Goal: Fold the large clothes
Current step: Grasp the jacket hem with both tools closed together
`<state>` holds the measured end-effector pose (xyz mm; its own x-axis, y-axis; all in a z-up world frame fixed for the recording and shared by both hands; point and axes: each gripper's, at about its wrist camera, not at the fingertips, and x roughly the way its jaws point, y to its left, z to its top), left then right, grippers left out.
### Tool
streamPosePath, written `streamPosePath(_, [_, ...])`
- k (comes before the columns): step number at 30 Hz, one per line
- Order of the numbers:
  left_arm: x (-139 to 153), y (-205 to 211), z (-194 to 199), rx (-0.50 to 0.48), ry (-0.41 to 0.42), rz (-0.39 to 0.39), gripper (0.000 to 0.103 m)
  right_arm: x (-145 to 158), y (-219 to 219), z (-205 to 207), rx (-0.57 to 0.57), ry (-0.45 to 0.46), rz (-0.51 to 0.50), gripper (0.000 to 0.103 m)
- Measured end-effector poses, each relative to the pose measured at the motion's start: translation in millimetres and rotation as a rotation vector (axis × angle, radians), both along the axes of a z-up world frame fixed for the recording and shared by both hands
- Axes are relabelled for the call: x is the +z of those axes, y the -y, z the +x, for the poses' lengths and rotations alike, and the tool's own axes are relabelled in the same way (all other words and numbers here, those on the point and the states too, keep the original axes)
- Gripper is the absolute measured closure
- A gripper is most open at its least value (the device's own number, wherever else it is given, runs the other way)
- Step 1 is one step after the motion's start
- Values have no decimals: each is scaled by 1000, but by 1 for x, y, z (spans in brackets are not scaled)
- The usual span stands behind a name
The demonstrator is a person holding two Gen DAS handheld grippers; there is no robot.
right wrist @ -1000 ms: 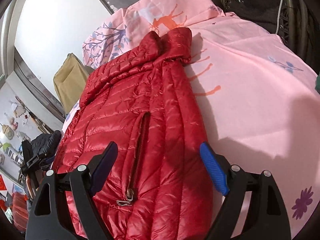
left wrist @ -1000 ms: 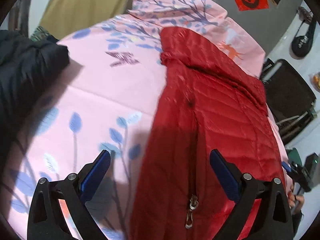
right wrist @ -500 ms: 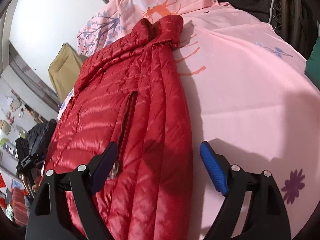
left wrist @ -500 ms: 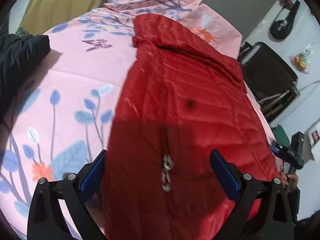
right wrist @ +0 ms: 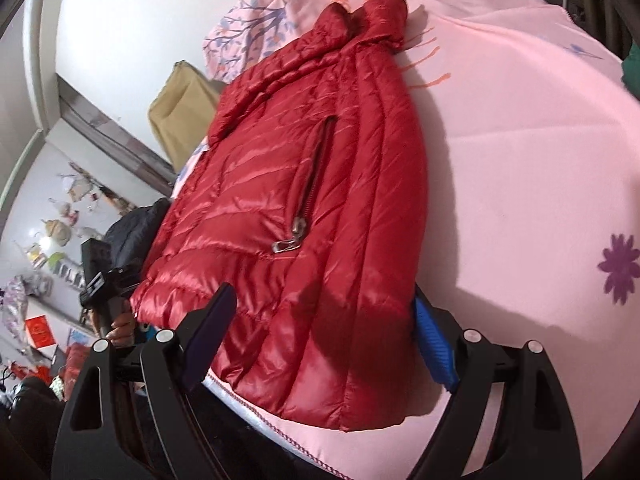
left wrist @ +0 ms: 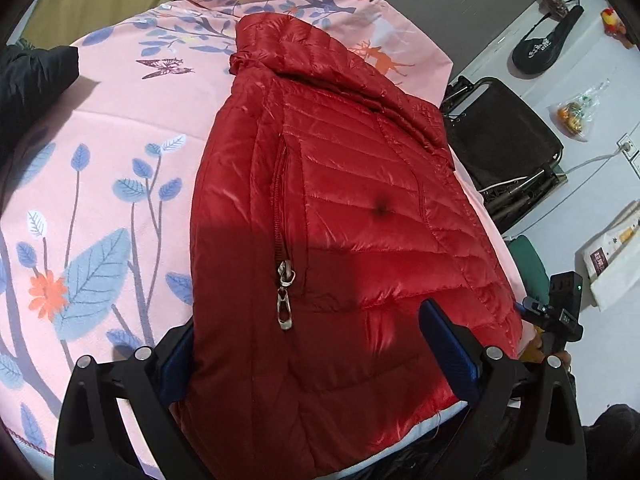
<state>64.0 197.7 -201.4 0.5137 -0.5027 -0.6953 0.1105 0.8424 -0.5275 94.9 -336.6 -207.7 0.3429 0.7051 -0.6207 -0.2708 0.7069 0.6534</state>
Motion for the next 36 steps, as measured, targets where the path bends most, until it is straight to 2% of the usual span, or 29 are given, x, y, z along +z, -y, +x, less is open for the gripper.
streamPosePath(2, [-1, 1, 1, 2, 7, -2, 4, 0, -6, 1, 12, 5, 9, 25])
streamPosePath(4, [-1, 3, 2, -5, 14, -6, 4, -1, -13, 2, 20, 19, -13, 36])
streamPosePath(8, [0, 9, -1, -35, 27, 6, 5, -1, -24, 1, 49, 32, -43, 45])
streamPosePath(9, [1, 11, -2, -43, 33, 10, 6, -1, -26, 0, 56, 32, -48, 50])
streamPosePath(11, [2, 10, -3, -46, 34, 19, 14, -3, -26, 1, 56, 26, -34, 57])
streamPosePath(13, [2, 6, -1, -37, 28, 9, 29, -3, -26, 2, 58, 32, -20, 66])
streamPosePath(14, [2, 3, 0, -26, 26, 5, 33, -2, -26, 3, 57, 34, -10, 68])
streamPosePath(16, [4, -1, 1, -8, 27, 5, 57, -1, -24, 5, 49, 33, 22, 72])
streamPosePath(17, [6, -3, 0, 1, 32, 3, 60, 1, -22, 5, 42, 36, 38, 73])
streamPosePath(18, [9, -4, 0, 6, 41, -3, 69, 4, -20, 5, 37, 41, 48, 74])
streamPosePath(20, [16, -6, -3, 13, 65, -14, 74, 11, -19, 4, 38, 60, 68, 75])
streamPosePath(24, [21, 0, -2, -10, 76, 0, 74, 14, -20, 7, 46, 70, 75, 75])
streamPosePath(26, [16, 2, -1, -18, 56, 14, 66, 10, -23, 7, 51, 57, 67, 75])
streamPosePath(28, [8, 3, 0, -12, 28, 26, 53, 7, -24, 6, 52, 47, 66, 74])
streamPosePath(29, [4, 3, 0, -10, 12, 37, 50, 6, -23, 5, 51, 43, 71, 74])
streamPosePath(36, [-1, 0, -3, -19, -2, 54, 44, 2, -23, 3, 56, 20, 57, 69])
